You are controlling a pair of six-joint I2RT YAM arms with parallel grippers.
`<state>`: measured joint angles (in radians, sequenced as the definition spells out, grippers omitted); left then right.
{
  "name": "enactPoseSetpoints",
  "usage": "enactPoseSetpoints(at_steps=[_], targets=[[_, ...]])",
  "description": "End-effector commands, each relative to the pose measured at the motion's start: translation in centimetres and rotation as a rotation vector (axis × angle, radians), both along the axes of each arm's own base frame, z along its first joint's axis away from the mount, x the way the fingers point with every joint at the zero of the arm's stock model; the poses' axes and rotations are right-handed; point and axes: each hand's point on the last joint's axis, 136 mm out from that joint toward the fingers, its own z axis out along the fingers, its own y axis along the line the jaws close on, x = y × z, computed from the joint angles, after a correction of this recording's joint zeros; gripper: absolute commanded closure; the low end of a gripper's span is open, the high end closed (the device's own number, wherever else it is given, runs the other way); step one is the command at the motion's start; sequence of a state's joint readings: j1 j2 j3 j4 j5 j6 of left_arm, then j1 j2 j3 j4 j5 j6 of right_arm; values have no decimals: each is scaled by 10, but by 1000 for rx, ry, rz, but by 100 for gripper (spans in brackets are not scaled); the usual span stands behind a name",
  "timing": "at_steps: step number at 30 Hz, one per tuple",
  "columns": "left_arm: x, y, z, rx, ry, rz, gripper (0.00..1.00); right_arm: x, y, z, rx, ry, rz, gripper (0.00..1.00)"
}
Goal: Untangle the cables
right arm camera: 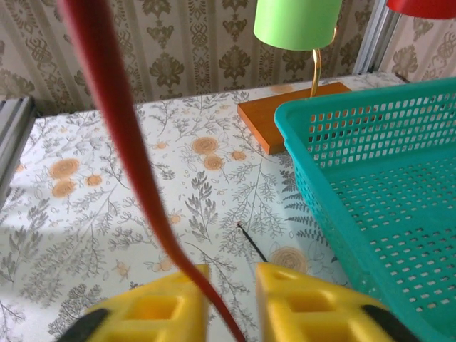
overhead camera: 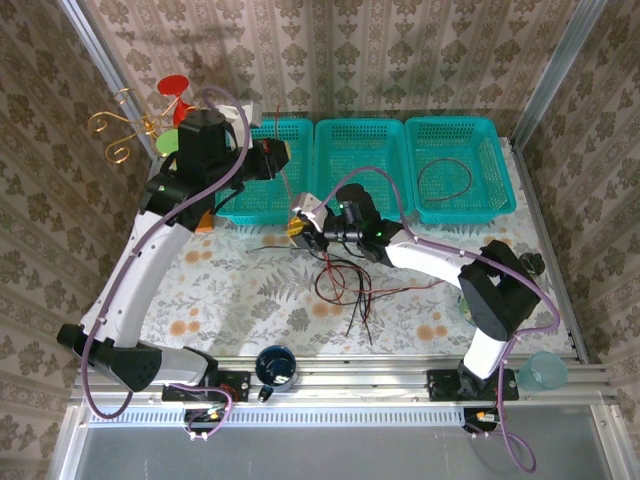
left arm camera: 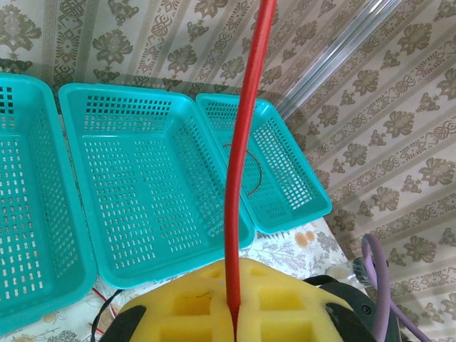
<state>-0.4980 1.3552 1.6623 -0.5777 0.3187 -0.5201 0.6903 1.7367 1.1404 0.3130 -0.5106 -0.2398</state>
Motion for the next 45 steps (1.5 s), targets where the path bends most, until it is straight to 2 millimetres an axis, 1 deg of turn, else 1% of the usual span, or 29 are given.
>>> enactPoseSetpoints(at_steps=[1,3,4,7,9,10,11,12,13,14,16,18,22,27,29,32,35,38,42,44,45], targets=[[-12,3,18,-21,-38,-20,100,-1,6,0,-3,8,37,85],[-12,3,18,-22,-35,-19,100,-2,5,1,-10,11,39,97],[-12,3,17,-21,-34,-19,100,-2,4,2,-13,10,37,100],[-11,9,14,-16,-26,-4,100,6,-8,12,-6,-8,-25,100],[-8,17,7,-18,1,23,98,19,-26,26,36,9,-92,100],[-3,26,4,-29,20,52,85,24,-35,32,53,33,-119,100],[0,32,-1,-52,45,66,66,30,-46,40,68,44,-149,100],[4,36,-5,-77,64,74,51,34,-56,49,72,44,-172,100],[5,38,-7,-94,73,77,41,37,-65,54,66,41,-196,100],[7,40,-9,-104,75,84,36,40,-73,61,54,36,-219,100],[7,42,-12,-111,69,92,31,46,-92,73,17,29,-267,100],[8,43,-12,-115,61,98,30,53,-113,86,0,30,-323,100],[10,41,-18,-125,69,98,28,78,-168,117,10,10,-514,100],[12,38,-35,-130,102,88,27,97,-231,162,37,-68,-731,100],[12,36,-42,-133,117,86,27,106,-257,175,44,-100,-822,100],[11,32,-50,-136,131,77,27,123,-298,187,62,-148,-967,100],[10,26,-59,-133,145,67,27,148,-338,191,58,-254,-1145,100],[7,18,-68,-125,162,46,28,174,-368,184,-23,-320,-1254,100],[3,12,-80,-110,182,35,28,206,-398,173,-92,-343,-1341,100],[2,11,-84,-107,190,34,28,219,-408,167,-125,-358,-1372,100],[1,11,-86,-105,193,33,28,226,-414,161,-152,-361,-1393,100]])
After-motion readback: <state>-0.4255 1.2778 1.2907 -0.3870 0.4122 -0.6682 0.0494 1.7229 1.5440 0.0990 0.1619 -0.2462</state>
